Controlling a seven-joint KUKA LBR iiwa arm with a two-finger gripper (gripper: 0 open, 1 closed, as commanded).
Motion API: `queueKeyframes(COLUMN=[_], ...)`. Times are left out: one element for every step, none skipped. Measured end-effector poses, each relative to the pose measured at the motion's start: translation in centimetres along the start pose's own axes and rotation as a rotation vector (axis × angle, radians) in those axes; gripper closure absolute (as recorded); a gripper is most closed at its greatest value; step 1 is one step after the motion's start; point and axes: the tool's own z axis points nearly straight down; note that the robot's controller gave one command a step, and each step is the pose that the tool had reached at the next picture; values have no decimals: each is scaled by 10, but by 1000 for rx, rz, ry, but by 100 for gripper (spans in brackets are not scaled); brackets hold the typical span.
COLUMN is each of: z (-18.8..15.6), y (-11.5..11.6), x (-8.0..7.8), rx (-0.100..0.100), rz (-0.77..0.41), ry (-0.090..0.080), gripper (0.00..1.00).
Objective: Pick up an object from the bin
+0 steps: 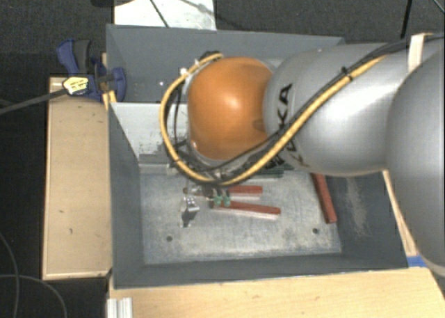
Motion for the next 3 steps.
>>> queueKeyframes(z=[15, -5, 35], y=[-75, -93, -85], x=[-11, -22, -23], rx=[5, 7, 4], rz=[-167, -22, -38], ry=[4, 5, -6], gripper=[0, 0, 0])
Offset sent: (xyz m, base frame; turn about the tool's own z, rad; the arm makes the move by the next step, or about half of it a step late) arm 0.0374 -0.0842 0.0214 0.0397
